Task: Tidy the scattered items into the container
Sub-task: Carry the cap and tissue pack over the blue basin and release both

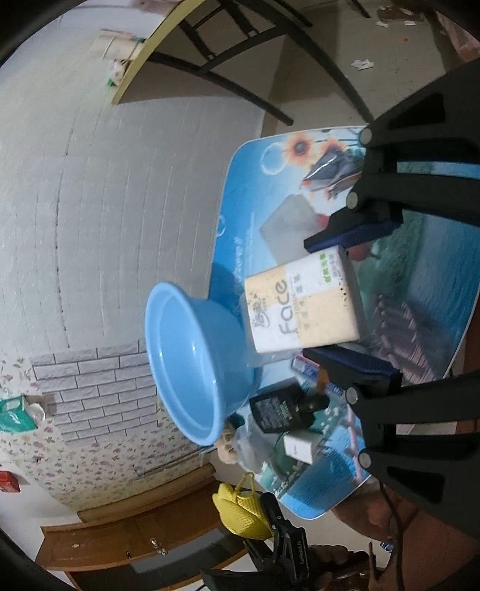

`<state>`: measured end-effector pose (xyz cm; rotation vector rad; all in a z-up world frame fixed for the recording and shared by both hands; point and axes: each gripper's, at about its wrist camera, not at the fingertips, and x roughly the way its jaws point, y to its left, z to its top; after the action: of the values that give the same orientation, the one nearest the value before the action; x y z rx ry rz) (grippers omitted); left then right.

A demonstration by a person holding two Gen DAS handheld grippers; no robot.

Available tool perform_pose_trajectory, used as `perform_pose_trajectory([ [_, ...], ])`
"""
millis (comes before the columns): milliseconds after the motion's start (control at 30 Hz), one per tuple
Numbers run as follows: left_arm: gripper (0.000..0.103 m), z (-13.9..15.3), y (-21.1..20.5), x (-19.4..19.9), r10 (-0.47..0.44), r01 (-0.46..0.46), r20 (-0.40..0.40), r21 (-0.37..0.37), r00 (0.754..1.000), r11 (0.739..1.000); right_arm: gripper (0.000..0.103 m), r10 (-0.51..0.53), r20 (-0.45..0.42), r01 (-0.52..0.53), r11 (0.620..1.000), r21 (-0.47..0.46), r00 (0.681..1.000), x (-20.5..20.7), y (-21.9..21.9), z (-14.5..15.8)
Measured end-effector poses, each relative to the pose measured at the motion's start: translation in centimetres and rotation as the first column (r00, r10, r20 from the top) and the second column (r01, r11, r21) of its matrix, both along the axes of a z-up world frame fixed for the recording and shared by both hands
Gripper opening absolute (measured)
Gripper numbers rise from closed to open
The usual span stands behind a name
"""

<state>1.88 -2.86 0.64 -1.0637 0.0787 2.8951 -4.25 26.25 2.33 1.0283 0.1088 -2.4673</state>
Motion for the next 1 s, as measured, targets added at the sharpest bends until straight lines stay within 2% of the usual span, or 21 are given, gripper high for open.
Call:
perform_pose_trajectory([
  [67,0.088,0.8,-0.1,-0.8,-0.002,0.002,-0.017,-0.017,1.0,1.0,0.049,0.014,0.003,-0.014,1.0,-0.007,1.0,-0.3,-0.5,0.3],
  [267,0.088,3.7,-0.4,-4.0,-0.058,0.058,-0.064,0.0,0.996,0.998,0.049,0.07,0.003,-0.07,0.997,-0.017,0.998,-2.4,-2.6,1.6],
  [400,0.088,4.8,0.0,-7.3,-0.123,0.124,-0.056,0.015,0.991,0.992,0.049,0.121,0.009,-0.121,0.993,-0.003,0.993,-4.9,-4.6,2.8],
  [633,0.088,4.3,1.2,-13.6,-0.231,0.231,0.018,0.001,0.973,0.973,0.049,0.211,0.063,-0.215,0.975,0.055,0.975,-10.6,-8.8,3.6],
  [833,0.088,2.3,2.7,-18.0,-0.33,0.336,0.105,-0.045,0.938,0.941,0.049,0.293,0.136,-0.313,0.935,0.168,0.946,-15.1,-13.0,2.2],
  [1000,0.088,1.0,3.6,-20.1,-0.385,0.398,0.154,-0.064,0.91,0.915,0.049,0.331,0.203,-0.372,0.903,0.216,0.922,-17.6,-15.4,0.6],
])
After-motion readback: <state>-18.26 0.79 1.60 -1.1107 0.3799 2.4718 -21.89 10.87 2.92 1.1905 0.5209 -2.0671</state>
